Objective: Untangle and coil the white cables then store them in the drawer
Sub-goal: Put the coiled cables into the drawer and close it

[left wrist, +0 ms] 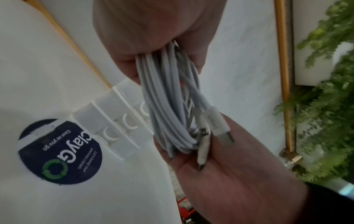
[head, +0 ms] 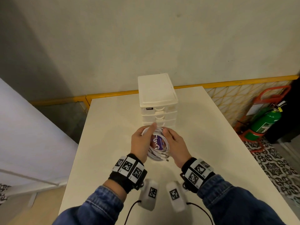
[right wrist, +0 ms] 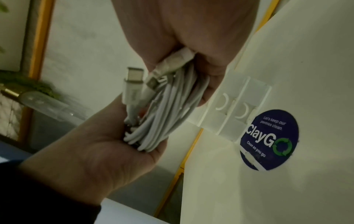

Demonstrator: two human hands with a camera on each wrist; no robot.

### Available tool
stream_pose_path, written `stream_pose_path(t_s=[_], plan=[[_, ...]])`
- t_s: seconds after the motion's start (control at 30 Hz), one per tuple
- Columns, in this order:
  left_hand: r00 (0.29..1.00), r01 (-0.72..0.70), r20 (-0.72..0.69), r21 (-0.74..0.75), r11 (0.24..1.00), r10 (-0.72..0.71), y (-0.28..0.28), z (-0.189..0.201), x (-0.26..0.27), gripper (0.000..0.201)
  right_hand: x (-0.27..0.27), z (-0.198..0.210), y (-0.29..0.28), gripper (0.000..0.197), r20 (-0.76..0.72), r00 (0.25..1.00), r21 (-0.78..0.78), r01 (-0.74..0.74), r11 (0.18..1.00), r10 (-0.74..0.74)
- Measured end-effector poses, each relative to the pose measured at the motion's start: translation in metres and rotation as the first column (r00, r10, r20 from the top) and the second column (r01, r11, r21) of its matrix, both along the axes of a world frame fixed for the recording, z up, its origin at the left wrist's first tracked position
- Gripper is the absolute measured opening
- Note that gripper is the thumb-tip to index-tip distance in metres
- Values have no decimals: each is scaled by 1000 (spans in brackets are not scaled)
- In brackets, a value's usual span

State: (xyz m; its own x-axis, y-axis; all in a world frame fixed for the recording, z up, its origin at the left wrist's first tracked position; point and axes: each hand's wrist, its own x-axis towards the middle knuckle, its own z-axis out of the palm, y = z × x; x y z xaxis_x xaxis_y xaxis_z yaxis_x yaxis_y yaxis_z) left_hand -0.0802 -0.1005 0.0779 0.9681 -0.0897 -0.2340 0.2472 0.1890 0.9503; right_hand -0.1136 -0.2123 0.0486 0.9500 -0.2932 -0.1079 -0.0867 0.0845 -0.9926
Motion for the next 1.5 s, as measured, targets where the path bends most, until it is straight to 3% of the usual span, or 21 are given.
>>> stream_pose_path(t_s=[0.1, 0.2, 0.33, 0.43, 0.53, 0.7, 0.83, 1.33, 1.5], plan=[[999, -31, -32, 4, 1000, 31, 0, 8, 11, 24, 10, 2, -4, 29, 41, 994, -53, -101, 993, 103], [999, -37, -11, 97, 995, 38, 4, 13, 33, 21, 20, 2, -19, 40, 39, 979, 46, -204, 978, 202], [998, -56, 37, 169, 984, 50, 13, 32, 76, 15, 52, -20, -50, 38, -228, 973, 82, -23, 996, 41], [998, -35, 61, 212, 977, 22, 13, 52, 109, 14, 72, -37, -61, 27, -381, 921, 43, -75, 996, 86], [999, 16, 36, 257, 966, -26, 1, 63, 137, 18, 88, -51, -60, 27, -437, 888, 97, -116, 989, 147], [993, 121, -59, 356, 927, -107, -17, 60, 149, 25, 102, -61, -56, 25, -428, 885, 207, -102, 973, 184], [991, 113, -99, 326, 939, -85, -18, 54, 147, 25, 108, -64, -55, 26, -419, 897, 156, -84, 984, 143], [994, 111, -40, 381, 918, -104, -18, 54, 141, 29, 19, -72, -40, 17, -414, 908, 70, -42, 997, 67], [988, 109, 65, 342, 933, -139, -13, 50, 124, 24, 13, -68, -42, 19, -409, 907, 62, -86, 994, 103]])
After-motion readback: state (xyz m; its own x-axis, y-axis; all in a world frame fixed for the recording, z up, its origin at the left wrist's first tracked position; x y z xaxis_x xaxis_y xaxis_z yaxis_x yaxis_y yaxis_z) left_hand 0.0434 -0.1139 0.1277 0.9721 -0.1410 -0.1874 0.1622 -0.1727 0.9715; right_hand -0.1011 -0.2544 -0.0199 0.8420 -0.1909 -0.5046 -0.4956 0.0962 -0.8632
